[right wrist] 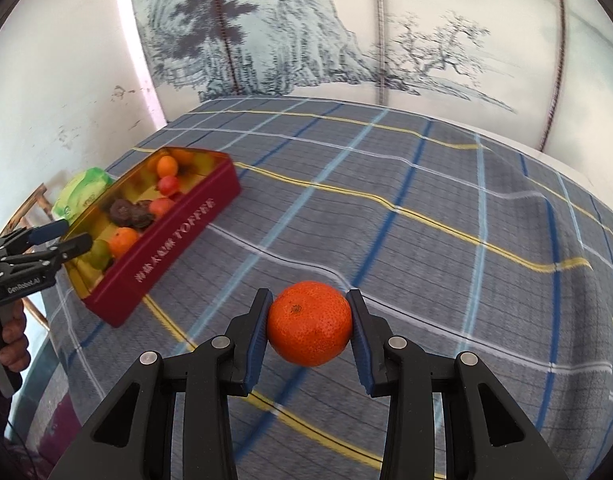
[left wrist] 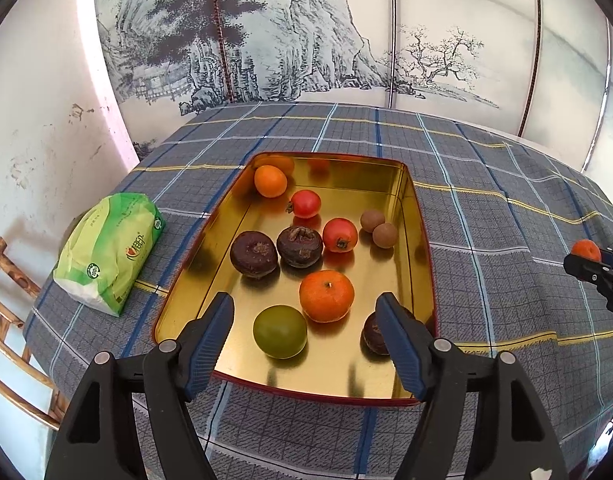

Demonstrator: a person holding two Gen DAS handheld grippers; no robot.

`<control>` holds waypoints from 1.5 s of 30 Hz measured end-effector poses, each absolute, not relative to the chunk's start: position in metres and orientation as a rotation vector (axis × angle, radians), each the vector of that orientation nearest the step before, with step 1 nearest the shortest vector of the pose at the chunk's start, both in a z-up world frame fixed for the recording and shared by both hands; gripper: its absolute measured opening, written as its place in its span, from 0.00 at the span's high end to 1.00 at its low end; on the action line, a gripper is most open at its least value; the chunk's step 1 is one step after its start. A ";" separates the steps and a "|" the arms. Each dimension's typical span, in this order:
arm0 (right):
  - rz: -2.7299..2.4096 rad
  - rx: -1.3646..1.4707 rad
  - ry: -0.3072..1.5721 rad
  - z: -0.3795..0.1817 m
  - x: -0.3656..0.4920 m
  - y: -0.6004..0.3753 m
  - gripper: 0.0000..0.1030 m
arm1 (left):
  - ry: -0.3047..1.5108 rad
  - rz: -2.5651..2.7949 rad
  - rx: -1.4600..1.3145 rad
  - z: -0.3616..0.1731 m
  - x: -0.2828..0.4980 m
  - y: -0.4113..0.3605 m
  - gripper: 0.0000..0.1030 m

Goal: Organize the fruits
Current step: 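Carry the orange tangerine with the right gripper over the tin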

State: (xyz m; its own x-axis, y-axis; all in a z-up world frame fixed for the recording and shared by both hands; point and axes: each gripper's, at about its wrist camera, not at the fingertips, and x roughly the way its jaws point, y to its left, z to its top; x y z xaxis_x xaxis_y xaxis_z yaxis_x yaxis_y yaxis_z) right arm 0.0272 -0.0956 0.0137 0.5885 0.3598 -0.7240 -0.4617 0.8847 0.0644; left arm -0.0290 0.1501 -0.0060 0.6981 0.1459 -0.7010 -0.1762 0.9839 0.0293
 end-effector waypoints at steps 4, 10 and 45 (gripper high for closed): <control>0.517 -0.154 0.804 0.018 0.026 -0.076 0.62 | 0.778 0.180 -0.047 -0.007 -0.030 0.153 0.32; 0.572 -0.163 0.797 0.023 0.024 -0.047 0.62 | 0.781 0.181 -0.059 -0.010 -0.032 0.159 0.32; 0.776 -0.217 0.806 0.025 0.039 0.076 0.62 | 0.675 0.292 -0.096 -0.012 -0.050 0.201 0.18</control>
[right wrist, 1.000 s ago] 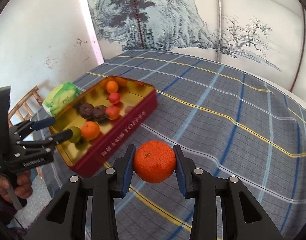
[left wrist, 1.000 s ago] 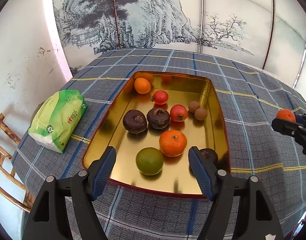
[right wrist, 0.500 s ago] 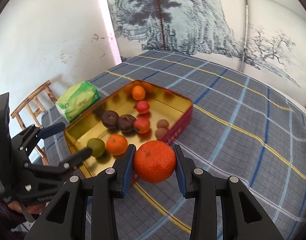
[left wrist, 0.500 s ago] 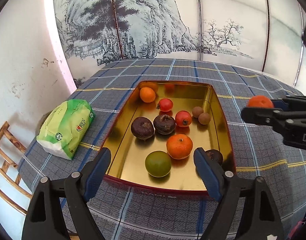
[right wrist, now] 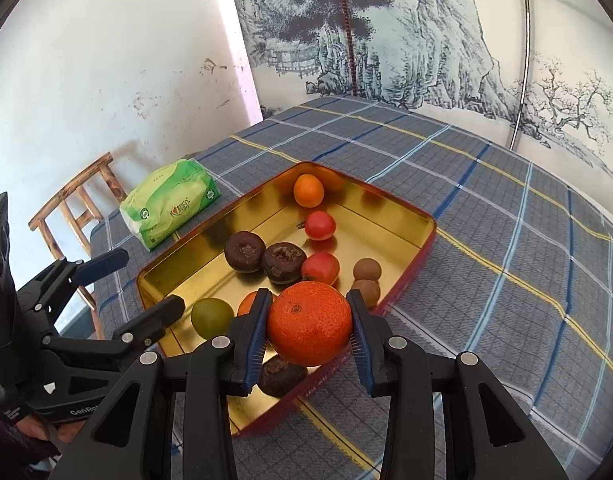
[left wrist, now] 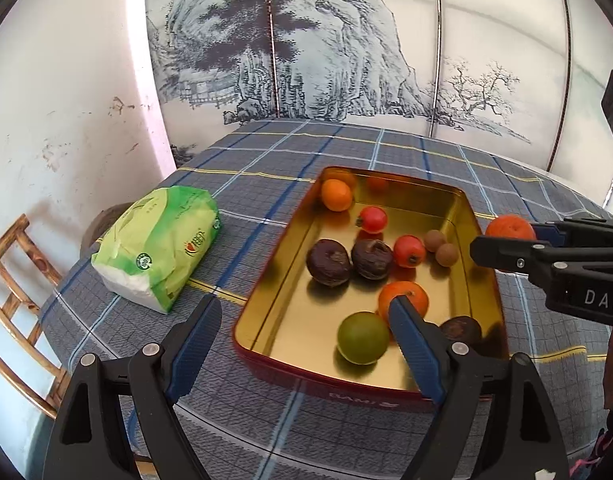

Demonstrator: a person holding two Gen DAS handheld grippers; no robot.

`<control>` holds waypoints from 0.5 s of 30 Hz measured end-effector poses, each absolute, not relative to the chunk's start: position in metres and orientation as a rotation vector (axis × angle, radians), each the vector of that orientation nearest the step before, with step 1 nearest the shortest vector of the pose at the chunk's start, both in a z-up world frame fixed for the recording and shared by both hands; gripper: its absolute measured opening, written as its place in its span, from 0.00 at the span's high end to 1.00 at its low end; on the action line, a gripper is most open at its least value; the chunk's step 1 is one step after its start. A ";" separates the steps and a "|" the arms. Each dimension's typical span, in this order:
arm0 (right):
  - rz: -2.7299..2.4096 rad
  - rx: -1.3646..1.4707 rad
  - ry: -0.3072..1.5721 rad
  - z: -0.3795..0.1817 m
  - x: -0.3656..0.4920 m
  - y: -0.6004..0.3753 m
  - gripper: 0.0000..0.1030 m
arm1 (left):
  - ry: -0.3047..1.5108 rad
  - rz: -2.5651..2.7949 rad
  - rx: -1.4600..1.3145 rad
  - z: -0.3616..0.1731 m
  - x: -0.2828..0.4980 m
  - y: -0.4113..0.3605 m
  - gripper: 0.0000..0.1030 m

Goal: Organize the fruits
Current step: 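Carry the orange tangerine with the right gripper over the tin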

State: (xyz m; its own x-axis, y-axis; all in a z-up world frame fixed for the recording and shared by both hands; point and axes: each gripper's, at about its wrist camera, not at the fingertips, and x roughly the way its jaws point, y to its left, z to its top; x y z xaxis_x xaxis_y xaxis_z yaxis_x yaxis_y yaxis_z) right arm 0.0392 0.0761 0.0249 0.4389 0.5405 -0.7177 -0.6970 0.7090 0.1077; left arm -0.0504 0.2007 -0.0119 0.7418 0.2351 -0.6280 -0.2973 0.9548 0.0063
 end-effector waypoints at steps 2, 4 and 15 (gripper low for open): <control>0.782 -0.212 0.812 0.022 0.041 0.079 0.62 | 0.677 0.293 -0.098 -0.013 -0.049 0.203 0.15; 0.785 -0.213 0.815 0.020 0.044 0.084 0.62 | 0.684 0.290 -0.100 -0.015 -0.049 0.205 0.14; 0.804 -0.230 0.837 0.009 0.053 0.105 0.62 | 0.691 0.276 -0.110 -0.020 -0.048 0.210 0.10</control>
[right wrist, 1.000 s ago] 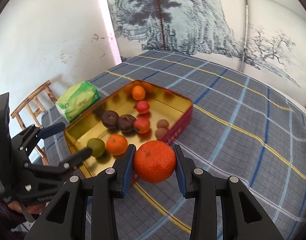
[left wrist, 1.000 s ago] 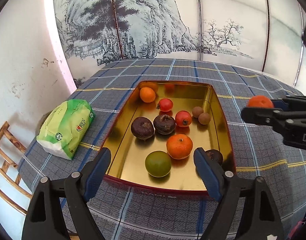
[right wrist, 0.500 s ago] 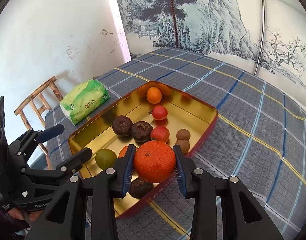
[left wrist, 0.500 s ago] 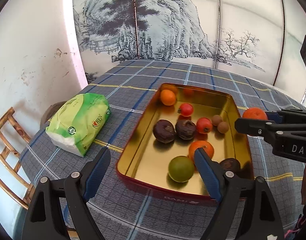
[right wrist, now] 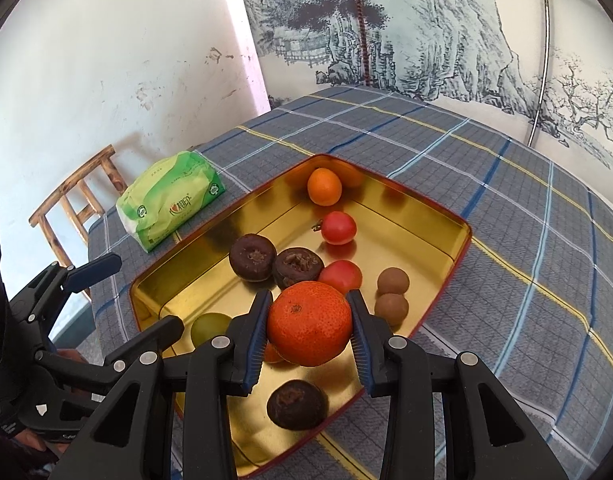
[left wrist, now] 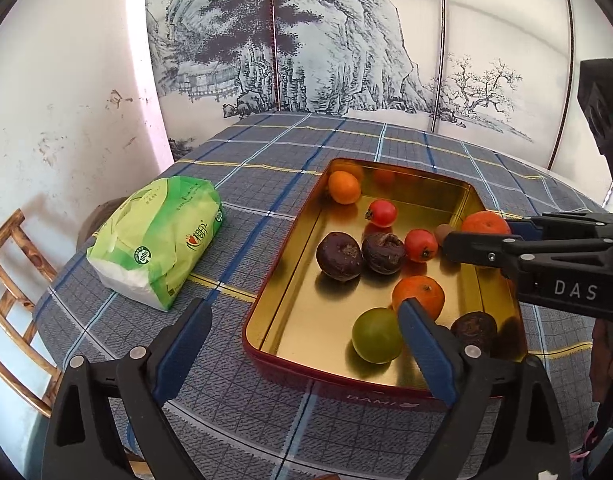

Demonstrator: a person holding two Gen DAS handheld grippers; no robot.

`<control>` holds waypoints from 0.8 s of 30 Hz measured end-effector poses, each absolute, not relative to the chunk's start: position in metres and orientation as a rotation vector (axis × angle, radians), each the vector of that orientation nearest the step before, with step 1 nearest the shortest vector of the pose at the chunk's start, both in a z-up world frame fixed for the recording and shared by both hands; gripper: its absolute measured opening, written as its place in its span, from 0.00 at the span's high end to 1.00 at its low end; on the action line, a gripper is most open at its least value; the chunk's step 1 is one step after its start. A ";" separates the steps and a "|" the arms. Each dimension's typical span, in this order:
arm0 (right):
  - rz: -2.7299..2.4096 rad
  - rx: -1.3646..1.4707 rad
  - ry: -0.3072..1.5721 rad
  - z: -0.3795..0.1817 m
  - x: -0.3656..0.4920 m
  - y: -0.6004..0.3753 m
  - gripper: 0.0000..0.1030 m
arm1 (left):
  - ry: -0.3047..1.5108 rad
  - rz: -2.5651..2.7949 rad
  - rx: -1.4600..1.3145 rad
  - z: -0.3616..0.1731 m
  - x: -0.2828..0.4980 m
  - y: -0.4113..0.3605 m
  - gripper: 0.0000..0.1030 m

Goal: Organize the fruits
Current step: 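Lower the tangerine into the tin and open the right gripper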

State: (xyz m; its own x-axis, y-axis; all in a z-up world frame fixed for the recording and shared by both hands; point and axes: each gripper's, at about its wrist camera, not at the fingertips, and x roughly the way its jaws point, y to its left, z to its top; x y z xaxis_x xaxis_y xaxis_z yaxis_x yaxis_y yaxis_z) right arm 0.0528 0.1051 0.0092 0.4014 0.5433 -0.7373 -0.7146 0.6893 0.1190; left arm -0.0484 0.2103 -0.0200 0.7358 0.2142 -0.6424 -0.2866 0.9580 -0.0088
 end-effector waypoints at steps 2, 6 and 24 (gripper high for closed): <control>0.803 -0.233 0.841 0.007 0.055 0.107 0.62 | 0.693 0.275 -0.116 -0.021 -0.048 0.212 0.10; 0.805 -0.233 0.852 0.004 0.059 0.110 0.62 | 0.698 0.272 -0.119 -0.024 -0.046 0.214 0.10; 0.811 -0.227 0.827 0.006 0.063 0.119 0.60 | 0.700 0.271 -0.120 -0.025 -0.040 0.220 0.09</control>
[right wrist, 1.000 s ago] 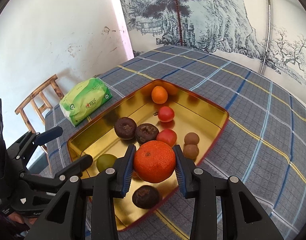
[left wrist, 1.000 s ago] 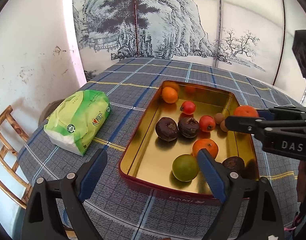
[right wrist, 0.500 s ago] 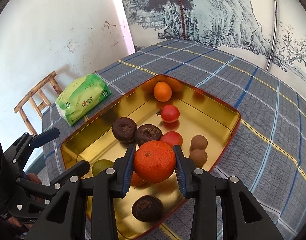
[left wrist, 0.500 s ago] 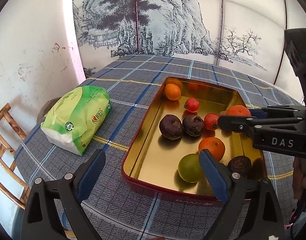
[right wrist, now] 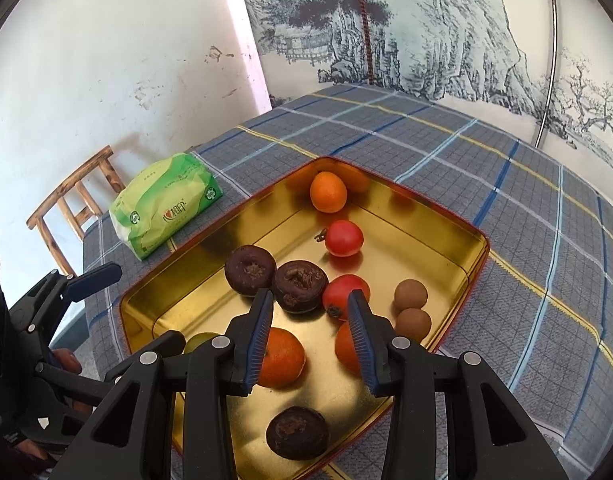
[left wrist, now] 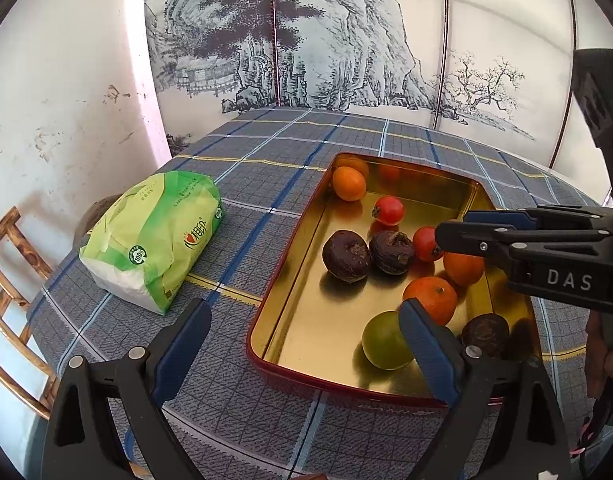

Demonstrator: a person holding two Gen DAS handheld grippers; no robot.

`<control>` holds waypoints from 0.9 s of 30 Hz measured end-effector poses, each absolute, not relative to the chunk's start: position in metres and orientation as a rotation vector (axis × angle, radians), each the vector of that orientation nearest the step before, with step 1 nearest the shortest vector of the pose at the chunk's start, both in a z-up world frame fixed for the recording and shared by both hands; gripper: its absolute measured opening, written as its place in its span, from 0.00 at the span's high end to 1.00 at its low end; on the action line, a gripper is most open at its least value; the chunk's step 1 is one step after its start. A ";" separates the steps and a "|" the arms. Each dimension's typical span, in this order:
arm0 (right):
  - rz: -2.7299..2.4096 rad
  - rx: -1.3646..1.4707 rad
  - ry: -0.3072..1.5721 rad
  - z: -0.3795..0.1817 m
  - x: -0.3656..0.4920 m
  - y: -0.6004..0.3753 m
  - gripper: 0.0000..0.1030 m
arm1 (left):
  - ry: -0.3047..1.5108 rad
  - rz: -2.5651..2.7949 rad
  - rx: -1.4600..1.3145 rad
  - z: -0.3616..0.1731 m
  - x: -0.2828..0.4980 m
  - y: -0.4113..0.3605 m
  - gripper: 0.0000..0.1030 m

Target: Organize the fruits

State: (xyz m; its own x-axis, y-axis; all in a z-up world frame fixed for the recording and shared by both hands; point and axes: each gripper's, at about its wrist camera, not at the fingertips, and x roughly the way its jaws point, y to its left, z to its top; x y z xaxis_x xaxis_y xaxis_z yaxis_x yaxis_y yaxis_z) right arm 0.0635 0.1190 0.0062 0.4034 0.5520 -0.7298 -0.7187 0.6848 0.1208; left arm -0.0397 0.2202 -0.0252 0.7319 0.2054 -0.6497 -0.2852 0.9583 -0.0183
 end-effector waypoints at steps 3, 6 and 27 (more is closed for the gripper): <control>0.813 -0.219 0.795 0.013 0.056 0.115 0.60 | 0.685 0.272 -0.112 -0.020 -0.042 0.219 0.09; 0.806 -0.218 0.734 0.024 0.042 0.108 0.60 | 0.666 0.274 -0.102 -0.013 -0.046 0.217 0.09; 0.672 -0.164 0.383 0.095 -0.056 0.032 0.19 | 0.471 0.294 -0.026 0.069 -0.091 0.175 0.02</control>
State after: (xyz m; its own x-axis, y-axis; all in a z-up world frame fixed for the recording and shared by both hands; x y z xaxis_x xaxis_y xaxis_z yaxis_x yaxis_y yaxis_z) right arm -0.0559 0.0322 0.0946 0.7162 0.5744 -0.3964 -0.6341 0.7729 -0.0258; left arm -0.0907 0.1752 0.0693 0.8497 0.2729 -0.4512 -0.2847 0.9577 0.0431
